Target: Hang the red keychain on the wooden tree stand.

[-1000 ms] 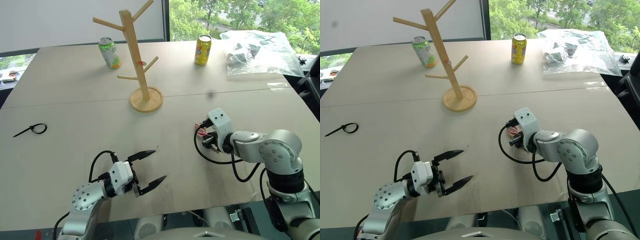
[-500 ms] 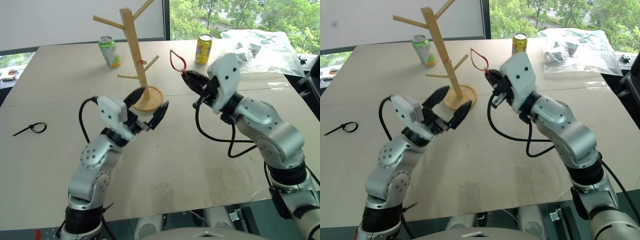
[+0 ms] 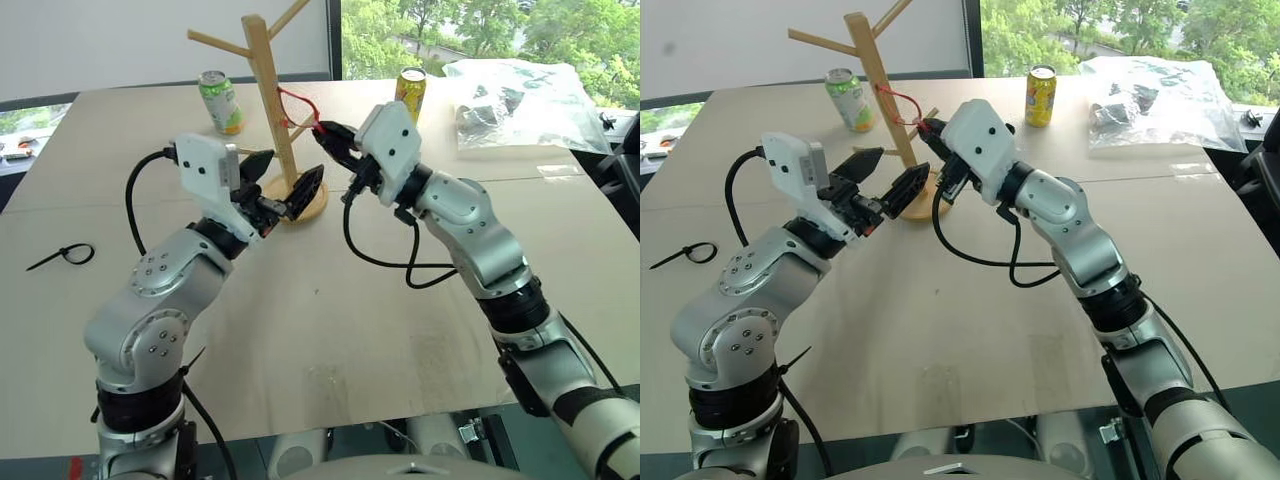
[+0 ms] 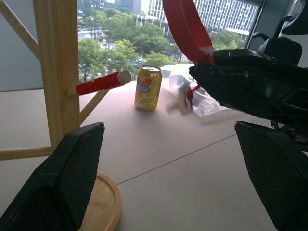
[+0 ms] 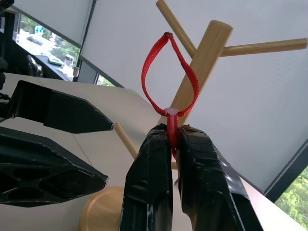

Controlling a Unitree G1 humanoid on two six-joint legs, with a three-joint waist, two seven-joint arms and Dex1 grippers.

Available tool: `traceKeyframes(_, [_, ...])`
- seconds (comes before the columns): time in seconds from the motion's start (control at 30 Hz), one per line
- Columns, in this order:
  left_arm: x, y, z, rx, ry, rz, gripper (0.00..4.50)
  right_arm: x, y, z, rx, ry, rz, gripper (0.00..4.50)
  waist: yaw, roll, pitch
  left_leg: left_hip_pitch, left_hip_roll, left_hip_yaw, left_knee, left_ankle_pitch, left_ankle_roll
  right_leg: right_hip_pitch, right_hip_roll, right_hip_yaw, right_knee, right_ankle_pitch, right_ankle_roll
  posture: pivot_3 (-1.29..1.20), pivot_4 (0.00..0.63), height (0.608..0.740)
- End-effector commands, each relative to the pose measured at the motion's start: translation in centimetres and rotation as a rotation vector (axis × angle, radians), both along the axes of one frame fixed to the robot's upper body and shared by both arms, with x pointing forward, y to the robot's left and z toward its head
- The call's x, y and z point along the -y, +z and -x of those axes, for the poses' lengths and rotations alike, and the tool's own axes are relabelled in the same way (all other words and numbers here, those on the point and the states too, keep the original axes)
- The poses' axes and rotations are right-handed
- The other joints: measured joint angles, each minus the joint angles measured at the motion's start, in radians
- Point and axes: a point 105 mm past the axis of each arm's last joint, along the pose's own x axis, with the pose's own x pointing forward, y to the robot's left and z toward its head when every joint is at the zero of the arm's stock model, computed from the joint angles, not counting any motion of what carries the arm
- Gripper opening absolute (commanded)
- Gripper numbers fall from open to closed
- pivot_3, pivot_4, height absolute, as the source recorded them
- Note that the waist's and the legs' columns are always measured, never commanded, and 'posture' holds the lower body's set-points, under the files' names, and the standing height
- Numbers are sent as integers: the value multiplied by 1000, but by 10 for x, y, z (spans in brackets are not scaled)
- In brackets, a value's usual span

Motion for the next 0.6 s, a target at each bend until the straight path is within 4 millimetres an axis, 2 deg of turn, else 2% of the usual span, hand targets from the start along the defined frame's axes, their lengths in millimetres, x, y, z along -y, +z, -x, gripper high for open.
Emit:
traceKeyframes(0.03, [-7,6,8,35,18,-15,4500,-3,16,4,73,34,-26,72,-1,0,0,0,0,0,0,0,-1,0,0,0,0,0,0,0,150,740])
traceKeyframes(0.3, [-20,16,8,95,64,-38,4500,-13,12,-3,13,54,-63,72,-1,0,0,0,0,0,0,1,-2,0,0,0,1,0,-1,0,150,740])
traceKeyframes(0.6, [-19,18,7,104,62,-35,4500,-12,12,-22,-68,17,-124,72,-1,0,0,0,0,0,0,2,-4,0,0,0,1,0,-1,0,150,740])
